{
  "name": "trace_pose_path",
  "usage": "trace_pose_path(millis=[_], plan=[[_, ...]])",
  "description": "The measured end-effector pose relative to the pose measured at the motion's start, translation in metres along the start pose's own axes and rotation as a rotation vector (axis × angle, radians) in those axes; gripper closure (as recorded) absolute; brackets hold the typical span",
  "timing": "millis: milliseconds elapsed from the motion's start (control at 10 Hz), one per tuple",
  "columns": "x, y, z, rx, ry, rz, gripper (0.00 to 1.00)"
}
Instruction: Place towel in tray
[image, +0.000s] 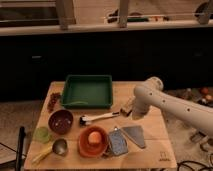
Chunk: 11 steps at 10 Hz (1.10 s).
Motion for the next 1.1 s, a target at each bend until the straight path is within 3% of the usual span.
trace_pose_path(millis=[600,700,1100], plan=[[0.004,0.01,0.014,-0.058,-0.019,0.014,0.25],[0.005,0.011,0.015,-0.063,-0.02,0.016,0.2],[0.005,0.016,0.025,-0.055,-0.024,0.025,0.2]])
